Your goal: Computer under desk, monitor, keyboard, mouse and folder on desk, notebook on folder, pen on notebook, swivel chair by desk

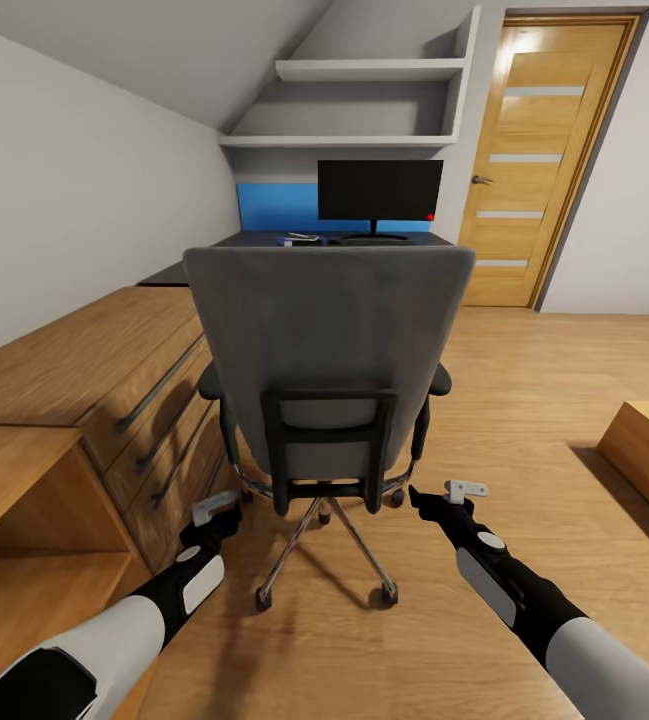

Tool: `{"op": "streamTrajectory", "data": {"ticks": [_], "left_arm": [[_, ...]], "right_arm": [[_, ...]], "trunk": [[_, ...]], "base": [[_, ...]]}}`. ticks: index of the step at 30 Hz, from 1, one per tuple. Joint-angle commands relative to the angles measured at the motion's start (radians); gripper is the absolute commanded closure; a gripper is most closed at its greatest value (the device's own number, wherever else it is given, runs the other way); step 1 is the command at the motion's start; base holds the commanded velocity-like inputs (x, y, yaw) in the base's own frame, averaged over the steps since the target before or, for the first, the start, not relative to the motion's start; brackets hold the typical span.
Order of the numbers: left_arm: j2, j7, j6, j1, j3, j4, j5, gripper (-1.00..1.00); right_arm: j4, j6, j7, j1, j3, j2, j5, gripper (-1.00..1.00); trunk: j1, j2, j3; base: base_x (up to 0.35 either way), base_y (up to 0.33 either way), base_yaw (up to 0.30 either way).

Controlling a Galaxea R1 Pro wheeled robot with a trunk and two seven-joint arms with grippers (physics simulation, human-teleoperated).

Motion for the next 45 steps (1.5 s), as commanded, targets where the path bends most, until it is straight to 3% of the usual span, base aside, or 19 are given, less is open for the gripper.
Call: {"op": "streamTrajectory", "data": {"ticks": [1, 20, 40, 45], "left_arm": [[0.000, 0.006, -0.004, -0.001, -0.009, 0.001, 0.007, -1.00], [0.000, 0.005, -0.005, -0.001, -0.009, 0.005, 0.007, -1.00], [-0.002, 0.004, -0.005, -0.001, -0.010, 0.006, 0.004, -1.00], [-0.003, 0.005, -0.005, -0.001, -0.010, 0.006, 0.004, -1.00]], "right_arm": [[-0.001, -0.004, -0.009, -0.001, 0.008, -0.002, -0.010, -1.00], [-0.001, -0.004, -0.009, -0.001, 0.008, -0.002, -0.010, -1.00], [0.000, -0.004, -0.009, -0.001, 0.008, -0.002, -0.010, -1.00], [0.000, -0.004, -0.008, -0.001, 0.008, -0.013, -0.010, -1.00]], "trunk": [[0.000, 0.000, -0.001], [0.000, 0.000, 0.009], [0.000, 0.000, 0.014], [0.000, 0.000, 0.017]], "base": [[0.000, 0.000, -0.017], [0.003, 0.000, -0.106], [0.156, -0.071, -0.037], [0.253, -0.033, -0.096]]}}
